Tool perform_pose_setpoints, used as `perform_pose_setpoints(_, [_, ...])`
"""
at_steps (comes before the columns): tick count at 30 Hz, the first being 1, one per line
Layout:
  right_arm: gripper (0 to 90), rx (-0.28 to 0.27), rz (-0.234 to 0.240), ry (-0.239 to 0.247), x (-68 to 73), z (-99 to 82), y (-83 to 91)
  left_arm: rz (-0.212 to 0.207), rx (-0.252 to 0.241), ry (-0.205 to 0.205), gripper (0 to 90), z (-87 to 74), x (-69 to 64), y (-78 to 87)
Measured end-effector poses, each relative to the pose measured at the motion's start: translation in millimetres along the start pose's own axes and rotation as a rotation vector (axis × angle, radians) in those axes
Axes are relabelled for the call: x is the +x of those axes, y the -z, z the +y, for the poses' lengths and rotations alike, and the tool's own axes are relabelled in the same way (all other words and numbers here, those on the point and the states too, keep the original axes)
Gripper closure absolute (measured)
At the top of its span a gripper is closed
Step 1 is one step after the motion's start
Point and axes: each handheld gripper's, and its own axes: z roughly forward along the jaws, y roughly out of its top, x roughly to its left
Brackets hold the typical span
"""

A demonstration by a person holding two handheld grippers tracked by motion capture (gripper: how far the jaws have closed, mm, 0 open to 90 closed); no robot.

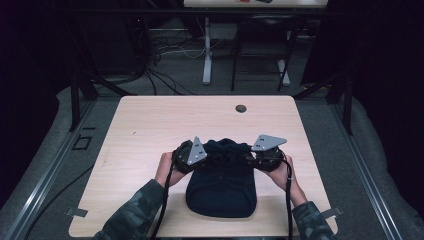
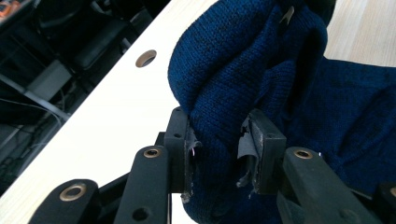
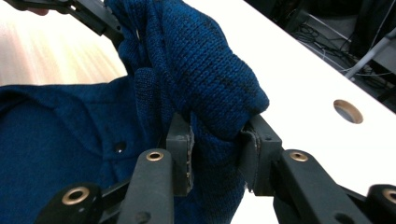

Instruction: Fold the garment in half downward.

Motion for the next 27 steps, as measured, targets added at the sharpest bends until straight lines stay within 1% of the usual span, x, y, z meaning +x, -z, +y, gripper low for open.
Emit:
perform_pose_setpoints(1, [67.3,0.008,0.005,0.003,1.7,-2.6,0.4,0.0,0.0,0.0,65.5,0.0,0.0,0.0])
perform_pose_setpoints(3, [67.4,0.008,0.007,-0.002,4.9,-6.6,0.2,0.0,-0.006,0.013,65.5,-4.5,-6.3,0.5])
perform_pose_setpoints(4, [67.4,0.009,0.007,0.001,6.8,-8.6,0.6,-0.009,-0.006,0.021,65.5,-5.8,-7.9,0.6])
perform_pose_setpoints(5, [67.4,0.011,0.009,0.0,8.5,-10.4,0.5,-0.006,-0.006,0.019,65.3,-7.0,-9.5,1.1])
perform_pose_setpoints(10, [66.9,0.02,0.018,0.003,14.9,-15.7,1.1,-0.01,-0.014,0.036,64.8,-11.1,-13.8,3.0])
perform_pose_setpoints(11, [66.7,0.022,0.021,-0.003,16.1,-16.5,0.8,-0.019,-0.016,0.052,64.7,-13.3,-15.3,3.8])
perform_pose_setpoints(13, [66.1,0.029,0.03,-0.001,19.0,-18.4,0.6,-0.024,-0.017,0.06,64.6,-15.3,-17.1,5.0])
perform_pose_setpoints(14, [65.7,0.034,0.035,0.0,19.9,-18.9,0.6,-0.037,-0.018,0.069,64.5,-16.9,-18.8,5.5])
perform_pose_setpoints(15, [65.4,0.042,0.034,0.0,22.2,-20.0,1.0,-0.037,-0.018,0.069,64.7,-16.9,-18.8,5.5])
perform_pose_setpoints(16, [64.9,0.046,0.035,0.003,23.9,-20.8,1.2,-0.049,-0.021,0.071,64.8,-19.4,-20.5,7.0])
perform_pose_setpoints(17, [64.5,0.053,0.035,0.005,25.2,-21.4,1.6,-0.054,-0.031,0.086,64.9,-21.8,-22.1,7.9])
perform_pose_setpoints(18, [64.5,0.053,0.035,0.005,25.2,-21.4,1.6,-0.054,-0.031,0.086,65.1,-21.8,-22.1,7.9])
perform_pose_setpoints(19, [64.3,0.056,0.037,0.006,28.7,-22.8,2.3,-0.069,-0.03,0.095,65.3,-24.2,-24.4,7.5])
perform_pose_setpoints(21, [64.5,0.067,0.039,0.01,31.9,-24.4,2.4,-0.068,-0.029,0.09,65.5,-24.7,-24.9,7.7])
perform_pose_setpoints(22, [65.1,0.074,0.044,0.014,32.6,-25.3,2.9,-0.078,-0.038,0.11,65.8,-25.5,-25.3,9.0])
perform_pose_setpoints(24, [66.6,0.079,0.052,0.008,34.0,-27.0,3.0,-0.081,-0.042,0.112,66.4,-26.0,-25.9,10.2])
perform_pose_setpoints(25, [66.9,0.079,0.058,0.002,35.0,-28.2,3.0,-0.089,-0.036,0.105,66.4,-28.3,-28.6,11.3])
perform_pose_setpoints(27, [66.9,0.088,0.06,0.007,37.0,-29.6,3.5,-0.102,-0.028,0.104,66.5,-30.7,-30.5,11.1])
